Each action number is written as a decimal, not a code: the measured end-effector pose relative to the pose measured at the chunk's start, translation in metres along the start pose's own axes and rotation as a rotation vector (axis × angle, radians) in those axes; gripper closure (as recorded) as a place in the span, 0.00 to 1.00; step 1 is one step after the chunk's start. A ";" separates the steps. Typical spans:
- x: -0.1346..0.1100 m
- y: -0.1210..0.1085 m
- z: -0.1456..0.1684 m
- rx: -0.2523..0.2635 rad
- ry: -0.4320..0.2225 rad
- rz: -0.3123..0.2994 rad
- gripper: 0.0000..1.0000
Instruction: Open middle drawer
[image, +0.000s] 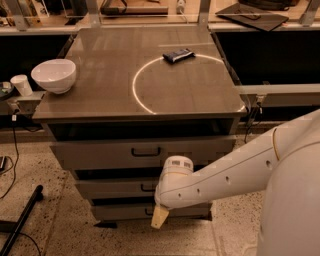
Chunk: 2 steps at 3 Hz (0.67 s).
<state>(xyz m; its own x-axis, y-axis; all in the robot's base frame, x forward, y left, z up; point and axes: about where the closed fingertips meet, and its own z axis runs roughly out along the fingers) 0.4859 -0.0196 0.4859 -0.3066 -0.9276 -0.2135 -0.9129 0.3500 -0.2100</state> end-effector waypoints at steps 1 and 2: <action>-0.007 -0.004 0.007 0.003 -0.003 -0.012 0.00; -0.013 -0.013 0.024 -0.004 0.012 -0.017 0.00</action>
Offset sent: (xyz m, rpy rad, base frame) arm 0.0356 0.0149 -0.0260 -0.0191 0.0078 0.0182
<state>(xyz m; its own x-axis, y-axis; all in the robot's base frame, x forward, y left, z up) 0.5076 -0.0091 0.4687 -0.2940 -0.9349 -0.1989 -0.9191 0.3336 -0.2095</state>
